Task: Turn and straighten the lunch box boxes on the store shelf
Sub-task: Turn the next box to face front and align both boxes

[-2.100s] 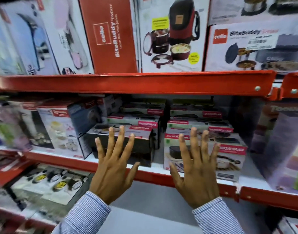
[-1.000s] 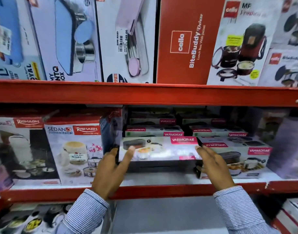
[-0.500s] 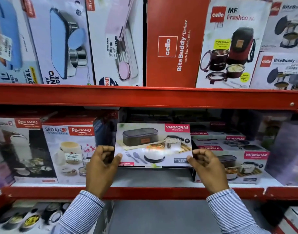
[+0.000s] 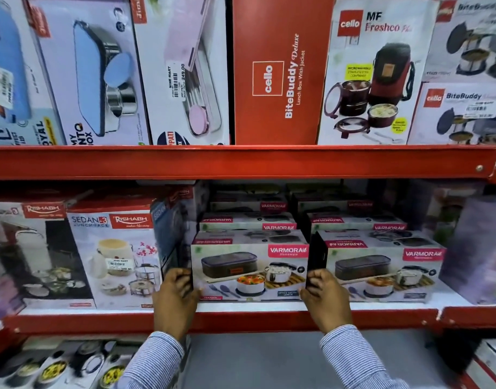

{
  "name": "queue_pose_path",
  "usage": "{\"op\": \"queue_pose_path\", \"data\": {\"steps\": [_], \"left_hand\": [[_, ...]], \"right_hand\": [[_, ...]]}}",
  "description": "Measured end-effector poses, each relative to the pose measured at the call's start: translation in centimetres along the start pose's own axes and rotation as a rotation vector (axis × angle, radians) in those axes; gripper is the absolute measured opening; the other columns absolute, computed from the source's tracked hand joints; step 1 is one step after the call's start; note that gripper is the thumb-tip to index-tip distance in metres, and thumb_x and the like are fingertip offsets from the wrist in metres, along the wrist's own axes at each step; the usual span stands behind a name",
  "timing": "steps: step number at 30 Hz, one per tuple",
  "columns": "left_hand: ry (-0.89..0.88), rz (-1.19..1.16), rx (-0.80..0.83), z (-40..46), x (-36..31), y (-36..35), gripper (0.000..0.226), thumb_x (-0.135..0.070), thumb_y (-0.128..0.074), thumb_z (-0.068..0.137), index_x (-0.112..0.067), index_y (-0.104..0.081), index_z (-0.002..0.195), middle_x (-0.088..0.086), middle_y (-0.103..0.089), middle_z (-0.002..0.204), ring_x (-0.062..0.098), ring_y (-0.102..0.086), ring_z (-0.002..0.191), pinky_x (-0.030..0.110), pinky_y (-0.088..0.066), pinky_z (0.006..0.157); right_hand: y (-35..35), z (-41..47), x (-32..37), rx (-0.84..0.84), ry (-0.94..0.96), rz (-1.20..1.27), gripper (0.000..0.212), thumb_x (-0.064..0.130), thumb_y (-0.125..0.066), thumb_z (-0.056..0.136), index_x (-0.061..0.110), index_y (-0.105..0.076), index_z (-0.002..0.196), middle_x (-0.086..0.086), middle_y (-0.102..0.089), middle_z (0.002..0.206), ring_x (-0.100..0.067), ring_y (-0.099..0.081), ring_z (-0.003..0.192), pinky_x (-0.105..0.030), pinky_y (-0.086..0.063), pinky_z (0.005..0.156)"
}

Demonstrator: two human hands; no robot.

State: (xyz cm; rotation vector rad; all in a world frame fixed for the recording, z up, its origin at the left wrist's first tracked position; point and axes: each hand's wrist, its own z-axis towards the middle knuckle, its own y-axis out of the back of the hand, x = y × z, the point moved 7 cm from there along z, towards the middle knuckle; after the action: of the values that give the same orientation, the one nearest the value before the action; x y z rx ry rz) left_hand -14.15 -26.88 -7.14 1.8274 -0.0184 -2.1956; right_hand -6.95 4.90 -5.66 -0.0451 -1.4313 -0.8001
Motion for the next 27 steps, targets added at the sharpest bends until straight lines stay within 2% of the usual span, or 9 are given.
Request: {"op": "queue_pose_path", "data": {"steps": [3,6,8,11,15,17,21,27], "left_hand": [[0.003,0.011,-0.006,-0.1,0.4,0.0,0.042,0.014,-0.072,0.074,-0.007,-0.052,0.105,-0.007,-0.067,0.088,0.024,-0.069,0.091,0.007,-0.053,0.065],[0.016,0.040,0.002,-0.1,0.6,0.2,0.044,0.010,-0.075,0.074,-0.009,-0.053,0.107,-0.001,-0.069,0.091,0.024,-0.070,0.092,0.023,-0.054,0.080],[0.028,0.051,0.004,-0.1,0.7,0.3,0.049,0.008,-0.076,0.074,-0.011,-0.053,0.113,0.004,-0.070,0.099,0.022,-0.069,0.095,0.028,-0.054,0.087],[0.021,0.084,0.012,-0.2,0.7,0.4,0.060,0.002,-0.076,0.075,-0.010,-0.051,0.129,0.009,-0.069,0.114,0.017,-0.066,0.096,0.027,-0.051,0.091],[-0.021,0.133,-0.005,-0.2,0.0,0.3,0.059,-0.004,-0.074,0.081,-0.001,-0.053,0.135,0.020,-0.068,0.126,0.024,-0.067,0.111,0.032,-0.049,0.098],[-0.053,0.170,-0.003,-0.3,-0.3,0.2,0.053,-0.009,-0.073,0.083,0.000,-0.056,0.132,0.020,-0.069,0.125,0.027,-0.067,0.114,0.031,-0.050,0.097],[-0.103,0.201,-0.019,-0.6,-1.0,0.6,0.044,-0.015,-0.073,0.085,-0.005,-0.063,0.126,0.014,-0.074,0.118,0.012,-0.067,0.100,0.025,-0.051,0.091],[-0.146,0.258,-0.017,-2.5,-1.5,1.7,0.039,-0.017,-0.073,0.085,-0.006,-0.067,0.122,0.008,-0.078,0.110,0.017,-0.073,0.101,0.042,-0.058,0.096]], "right_hand": [[-0.2,-0.1,-0.4,0.008,-0.010,0.000,0.031,0.003,-0.072,0.077,0.009,-0.059,0.105,-0.014,-0.072,0.110,-0.017,-0.071,0.087,-0.027,-0.056,0.081],[-0.1,-0.4,-0.4,0.000,0.003,-0.022,0.037,0.004,-0.073,0.077,0.009,-0.060,0.111,-0.013,-0.072,0.111,-0.017,-0.069,0.092,-0.024,-0.054,0.082],[0.1,-0.7,-0.3,-0.017,0.028,-0.048,0.042,0.006,-0.074,0.077,0.009,-0.061,0.117,-0.011,-0.072,0.114,-0.017,-0.068,0.098,-0.026,-0.054,0.088],[0.3,-1.1,-0.1,-0.020,0.065,-0.083,0.049,0.005,-0.071,0.079,0.007,-0.058,0.127,-0.012,-0.070,0.122,-0.021,-0.068,0.108,-0.030,-0.053,0.095],[0.0,-1.2,0.2,0.024,0.084,-0.125,0.055,0.004,-0.065,0.084,0.003,-0.050,0.136,-0.014,-0.063,0.133,-0.024,-0.063,0.119,-0.035,-0.048,0.104],[-0.3,-1.4,0.2,0.036,0.088,-0.138,0.051,0.005,-0.062,0.086,0.004,-0.051,0.136,-0.013,-0.062,0.134,-0.023,-0.062,0.120,-0.033,-0.048,0.104],[0.0,-1.3,0.1,0.024,0.074,-0.150,0.048,0.006,-0.061,0.087,0.004,-0.053,0.135,-0.013,-0.063,0.133,-0.023,-0.063,0.119,-0.034,-0.047,0.105],[0.4,-2.5,-0.3,0.025,0.077,-0.171,0.044,0.004,-0.060,0.087,0.006,-0.058,0.131,-0.010,-0.068,0.127,-0.020,-0.066,0.114,-0.031,-0.050,0.101]]}}
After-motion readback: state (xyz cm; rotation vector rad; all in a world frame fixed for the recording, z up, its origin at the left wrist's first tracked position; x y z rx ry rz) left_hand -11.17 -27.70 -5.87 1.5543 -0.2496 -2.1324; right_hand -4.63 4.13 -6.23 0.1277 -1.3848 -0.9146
